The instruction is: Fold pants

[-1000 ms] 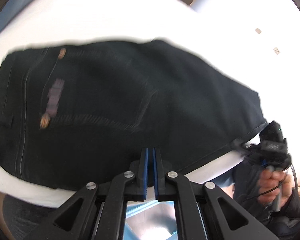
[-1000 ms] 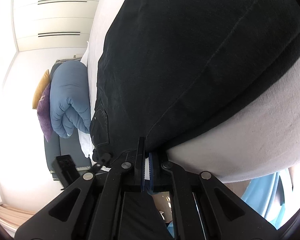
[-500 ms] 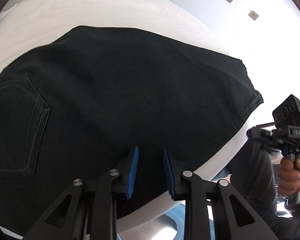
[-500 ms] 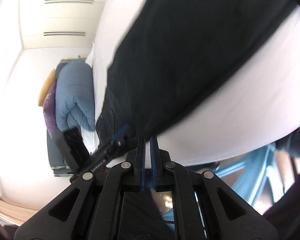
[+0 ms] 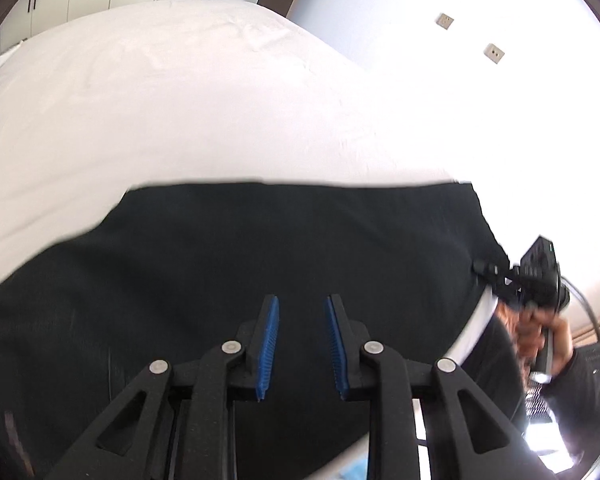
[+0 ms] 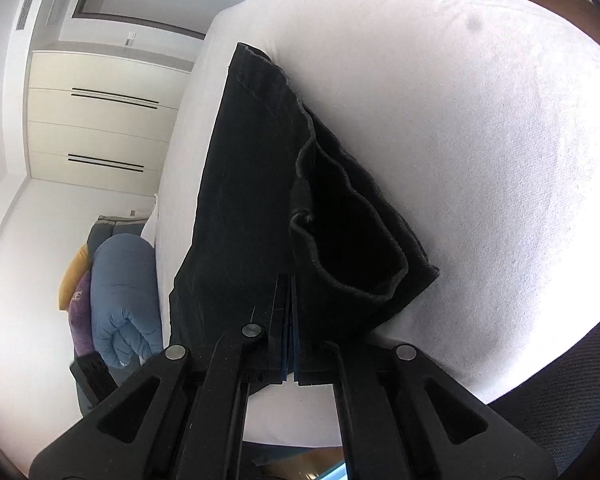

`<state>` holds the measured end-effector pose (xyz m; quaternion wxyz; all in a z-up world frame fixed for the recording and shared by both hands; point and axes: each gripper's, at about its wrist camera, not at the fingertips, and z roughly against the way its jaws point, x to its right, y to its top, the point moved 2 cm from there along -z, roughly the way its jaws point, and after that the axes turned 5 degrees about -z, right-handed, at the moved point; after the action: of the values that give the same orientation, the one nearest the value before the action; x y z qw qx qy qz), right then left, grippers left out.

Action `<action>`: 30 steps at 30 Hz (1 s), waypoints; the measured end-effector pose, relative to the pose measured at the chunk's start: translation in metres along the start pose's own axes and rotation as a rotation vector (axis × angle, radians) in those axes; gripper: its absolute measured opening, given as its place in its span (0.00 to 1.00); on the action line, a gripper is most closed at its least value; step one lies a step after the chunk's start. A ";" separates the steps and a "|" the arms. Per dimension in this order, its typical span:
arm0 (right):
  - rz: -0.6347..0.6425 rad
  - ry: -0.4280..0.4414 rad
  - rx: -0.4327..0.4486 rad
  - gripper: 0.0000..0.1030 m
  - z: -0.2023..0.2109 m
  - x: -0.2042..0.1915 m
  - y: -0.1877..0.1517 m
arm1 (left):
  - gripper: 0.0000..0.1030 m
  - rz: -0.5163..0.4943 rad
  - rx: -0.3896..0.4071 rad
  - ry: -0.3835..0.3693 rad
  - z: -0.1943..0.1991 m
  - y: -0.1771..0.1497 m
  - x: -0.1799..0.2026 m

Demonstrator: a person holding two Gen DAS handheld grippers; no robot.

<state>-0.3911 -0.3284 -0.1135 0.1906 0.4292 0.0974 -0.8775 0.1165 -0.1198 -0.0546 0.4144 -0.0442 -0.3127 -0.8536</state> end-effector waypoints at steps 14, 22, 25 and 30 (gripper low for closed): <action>0.053 -0.045 0.042 0.00 -0.001 -0.019 0.004 | 0.00 0.186 -0.026 0.289 -0.038 0.047 -0.116; 0.149 -0.005 0.052 0.06 -0.001 -0.079 -0.002 | 0.00 -0.043 -0.052 0.024 -0.077 0.064 0.013; 0.193 0.022 -0.065 0.06 -0.049 -0.108 -0.009 | 0.00 -0.064 -0.114 0.012 -0.110 0.055 0.033; 0.182 -0.040 -0.159 0.00 -0.105 -0.105 -0.003 | 0.04 0.020 -0.098 -0.020 -0.106 0.044 0.001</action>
<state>-0.2582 -0.2641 -0.0947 0.3048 0.4023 0.1238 -0.8544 0.1676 -0.2010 -0.1170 0.4172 -0.0760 -0.2740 -0.8632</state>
